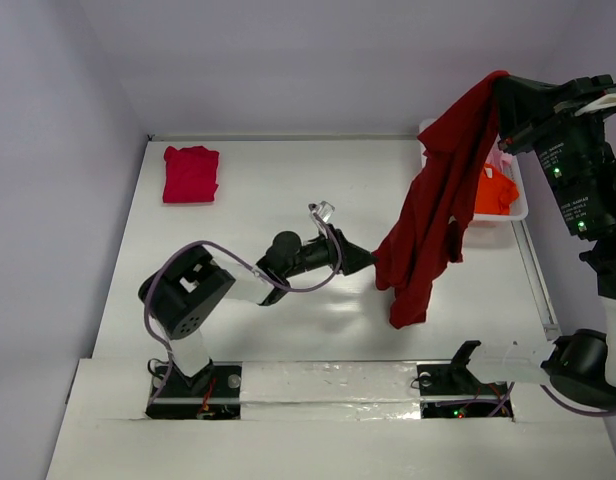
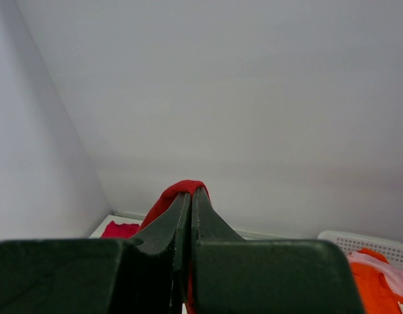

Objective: Fold and stack the t-shirts
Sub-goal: Flatten the tshirt out

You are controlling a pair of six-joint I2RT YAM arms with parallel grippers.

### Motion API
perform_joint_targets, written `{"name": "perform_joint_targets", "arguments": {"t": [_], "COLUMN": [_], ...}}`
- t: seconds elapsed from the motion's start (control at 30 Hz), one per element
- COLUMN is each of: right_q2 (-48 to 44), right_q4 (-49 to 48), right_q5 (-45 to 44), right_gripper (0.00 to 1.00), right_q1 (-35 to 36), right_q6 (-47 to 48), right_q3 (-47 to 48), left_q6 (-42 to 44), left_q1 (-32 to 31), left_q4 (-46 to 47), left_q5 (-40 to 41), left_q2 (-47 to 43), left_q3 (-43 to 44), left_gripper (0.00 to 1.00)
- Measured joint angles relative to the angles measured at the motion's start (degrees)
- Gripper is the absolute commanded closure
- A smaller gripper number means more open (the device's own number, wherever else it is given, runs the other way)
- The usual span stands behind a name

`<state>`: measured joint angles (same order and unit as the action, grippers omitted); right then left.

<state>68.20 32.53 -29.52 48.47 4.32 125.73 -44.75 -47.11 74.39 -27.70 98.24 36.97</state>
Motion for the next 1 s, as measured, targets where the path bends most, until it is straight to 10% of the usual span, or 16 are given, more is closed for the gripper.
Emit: {"name": "perform_joint_targets", "arguments": {"t": [1.0], "right_q2": [-2.45], "right_q4": [-0.39], "right_q5": [-0.11], "right_gripper": [1.00], "right_q1": [0.00], "right_q6": [0.02], "right_q3": [-1.07], "left_q6": [-10.01], "left_q1": [-0.46], "left_q4": [-0.50], "left_q5": [-2.23], "left_q2": [10.03], "left_q3": [4.22], "left_gripper": [0.57]}}
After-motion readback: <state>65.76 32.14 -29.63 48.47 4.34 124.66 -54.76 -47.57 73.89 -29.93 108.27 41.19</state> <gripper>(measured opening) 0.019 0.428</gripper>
